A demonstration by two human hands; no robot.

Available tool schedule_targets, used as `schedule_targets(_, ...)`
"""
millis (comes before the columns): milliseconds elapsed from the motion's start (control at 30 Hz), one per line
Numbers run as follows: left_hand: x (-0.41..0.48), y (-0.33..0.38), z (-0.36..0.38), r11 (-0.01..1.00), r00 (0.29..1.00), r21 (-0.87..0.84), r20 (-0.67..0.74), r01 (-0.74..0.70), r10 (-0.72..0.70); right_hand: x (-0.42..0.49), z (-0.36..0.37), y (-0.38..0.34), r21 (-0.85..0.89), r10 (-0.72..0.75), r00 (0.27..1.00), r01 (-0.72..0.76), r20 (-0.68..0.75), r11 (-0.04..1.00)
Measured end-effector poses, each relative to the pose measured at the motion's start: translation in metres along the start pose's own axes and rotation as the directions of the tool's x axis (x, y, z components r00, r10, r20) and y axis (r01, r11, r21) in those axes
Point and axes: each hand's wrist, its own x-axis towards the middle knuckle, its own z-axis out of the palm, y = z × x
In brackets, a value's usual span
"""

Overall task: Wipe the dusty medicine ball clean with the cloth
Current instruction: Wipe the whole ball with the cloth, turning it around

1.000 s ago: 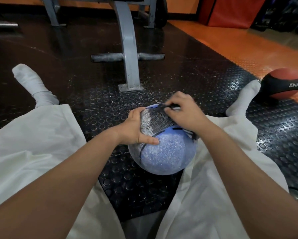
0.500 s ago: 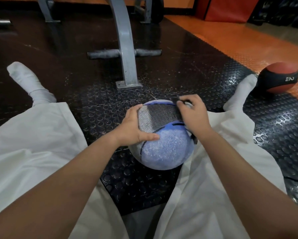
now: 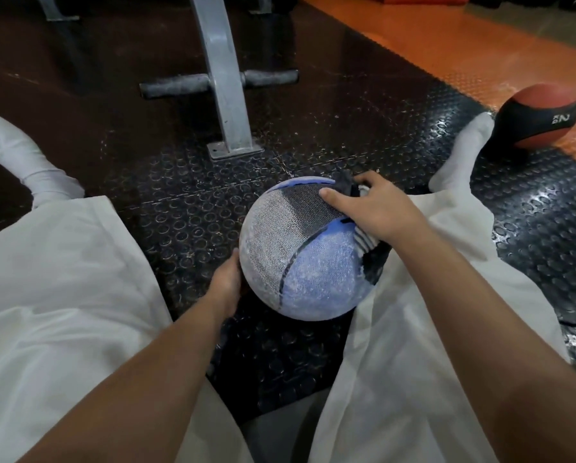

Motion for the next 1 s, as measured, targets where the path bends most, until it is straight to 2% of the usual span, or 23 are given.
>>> schedule_targets(100,-0.003,-0.009,0.013,0.990,0.994,-0.138,0.109,0.004,0.011,0.004,0.000,0.005,0.084,0.056,0.998,-0.059,0.033,0.995)
schedule_targets(167,-0.002,-0.010,0.020,0.961,0.983,-0.276,0.179,0.008,0.044,0.005,0.001,0.008,0.111,0.060,0.998,-0.060,0.009,0.992)
schedule_targets(233,0.000,-0.008,0.024,0.938,0.971,-0.345,0.232,0.027,0.057,0.005,0.002,0.009,0.114,0.065,0.998,-0.062,-0.023,0.992)
schedule_targets(533,0.005,-0.013,0.016,0.872,0.976,-0.482,0.215,0.085,0.024,0.001,0.014,-0.011,0.077,0.000,0.998,0.004,-0.055,0.997)
schedule_targets(667,0.003,0.008,-0.003,0.903,0.978,-0.430,0.189,0.005,0.085,0.001,0.030,-0.008,0.224,0.031,0.997,-0.013,-0.074,0.975)
schedule_targets(733,0.003,0.025,-0.016,0.921,0.979,-0.387,0.166,-0.043,0.116,0.001,0.041,-0.002,0.412,0.070,0.996,-0.042,-0.054,0.910)
schedule_targets(833,-0.002,0.050,-0.034,0.943,0.982,-0.322,0.134,-0.081,0.130,0.001,0.065,0.010,0.680,0.136,0.990,-0.133,0.049,0.721)
schedule_targets(933,-0.009,0.062,-0.039,0.959,0.980,-0.235,0.088,-0.155,0.180,0.004,0.089,0.022,0.784,0.166,0.978,-0.204,0.130,0.587)
schedule_targets(1000,-0.014,0.063,-0.038,0.968,0.977,-0.165,0.072,-0.188,0.202,0.006,0.096,0.026,0.815,0.169,0.975,-0.215,0.146,0.538)
